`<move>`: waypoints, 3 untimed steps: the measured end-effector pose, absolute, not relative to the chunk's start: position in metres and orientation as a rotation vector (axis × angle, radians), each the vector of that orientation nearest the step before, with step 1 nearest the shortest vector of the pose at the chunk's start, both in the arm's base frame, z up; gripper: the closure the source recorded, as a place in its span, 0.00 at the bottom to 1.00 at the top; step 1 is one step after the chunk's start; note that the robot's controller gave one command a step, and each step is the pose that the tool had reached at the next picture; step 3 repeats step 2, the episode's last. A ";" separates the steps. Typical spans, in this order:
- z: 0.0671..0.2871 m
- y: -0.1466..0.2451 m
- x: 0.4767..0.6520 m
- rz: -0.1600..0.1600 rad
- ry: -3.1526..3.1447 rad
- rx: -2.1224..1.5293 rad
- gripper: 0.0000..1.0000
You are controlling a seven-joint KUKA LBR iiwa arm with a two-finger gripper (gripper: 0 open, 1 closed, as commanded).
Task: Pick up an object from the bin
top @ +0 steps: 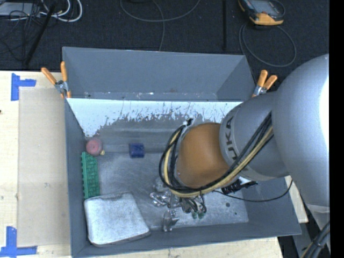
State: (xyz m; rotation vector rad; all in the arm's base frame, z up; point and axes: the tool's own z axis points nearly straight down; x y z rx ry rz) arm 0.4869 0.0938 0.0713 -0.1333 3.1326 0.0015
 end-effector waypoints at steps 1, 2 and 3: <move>0.072 0.093 0.486 0.003 3.135 -0.127 1.00; 0.204 0.067 0.493 0.000 3.130 -0.163 1.00; 0.204 0.067 0.493 0.000 3.130 -0.163 1.00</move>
Offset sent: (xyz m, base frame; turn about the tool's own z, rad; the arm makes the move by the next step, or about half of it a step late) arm 0.0000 0.0000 0.0000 0.0000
